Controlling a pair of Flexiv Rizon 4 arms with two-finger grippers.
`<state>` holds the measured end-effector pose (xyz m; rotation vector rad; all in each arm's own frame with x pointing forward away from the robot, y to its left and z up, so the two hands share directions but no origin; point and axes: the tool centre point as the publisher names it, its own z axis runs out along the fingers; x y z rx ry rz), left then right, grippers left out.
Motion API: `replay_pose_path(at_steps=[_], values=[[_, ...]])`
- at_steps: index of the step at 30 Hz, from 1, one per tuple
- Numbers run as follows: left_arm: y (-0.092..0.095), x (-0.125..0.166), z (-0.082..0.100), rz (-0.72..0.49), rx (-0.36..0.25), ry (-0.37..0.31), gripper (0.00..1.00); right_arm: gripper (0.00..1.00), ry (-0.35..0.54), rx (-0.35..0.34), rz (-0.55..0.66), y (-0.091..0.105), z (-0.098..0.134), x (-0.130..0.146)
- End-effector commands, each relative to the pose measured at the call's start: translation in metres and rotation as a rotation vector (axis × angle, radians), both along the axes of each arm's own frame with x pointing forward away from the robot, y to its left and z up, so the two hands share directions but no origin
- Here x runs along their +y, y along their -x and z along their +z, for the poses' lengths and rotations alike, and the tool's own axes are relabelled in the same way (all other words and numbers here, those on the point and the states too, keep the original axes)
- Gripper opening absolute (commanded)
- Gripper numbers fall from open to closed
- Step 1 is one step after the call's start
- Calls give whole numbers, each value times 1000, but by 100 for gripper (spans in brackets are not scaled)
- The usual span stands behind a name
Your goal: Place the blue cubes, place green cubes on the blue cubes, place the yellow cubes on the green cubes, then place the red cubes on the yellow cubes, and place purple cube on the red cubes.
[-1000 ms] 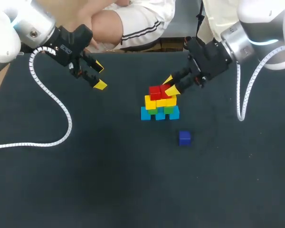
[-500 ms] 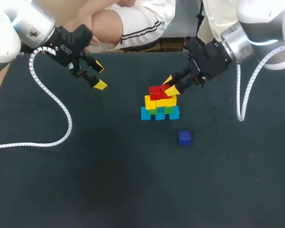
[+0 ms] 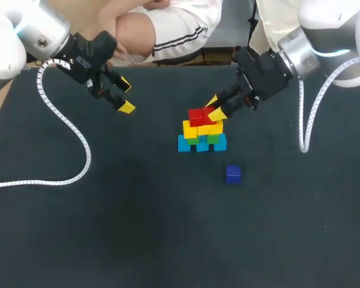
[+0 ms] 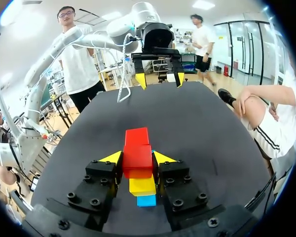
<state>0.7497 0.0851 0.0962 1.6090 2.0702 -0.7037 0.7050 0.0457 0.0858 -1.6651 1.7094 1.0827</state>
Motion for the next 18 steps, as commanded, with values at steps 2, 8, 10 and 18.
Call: replay_pose_path(at_steps=[2,8,10,18], values=[[1,1,0,-1,-3,2,100,0,1,-1,-4,0,0,0],[1,1,0,-1,-3,2,100,0,5,-7,-9,2,3,-1],[1,1,0,-1,-3,2,100,0,5,-11,-13,4,4,-1],[1,1,0,-1,-3,2,100,0,7,-8,-29,8,2,-3]])
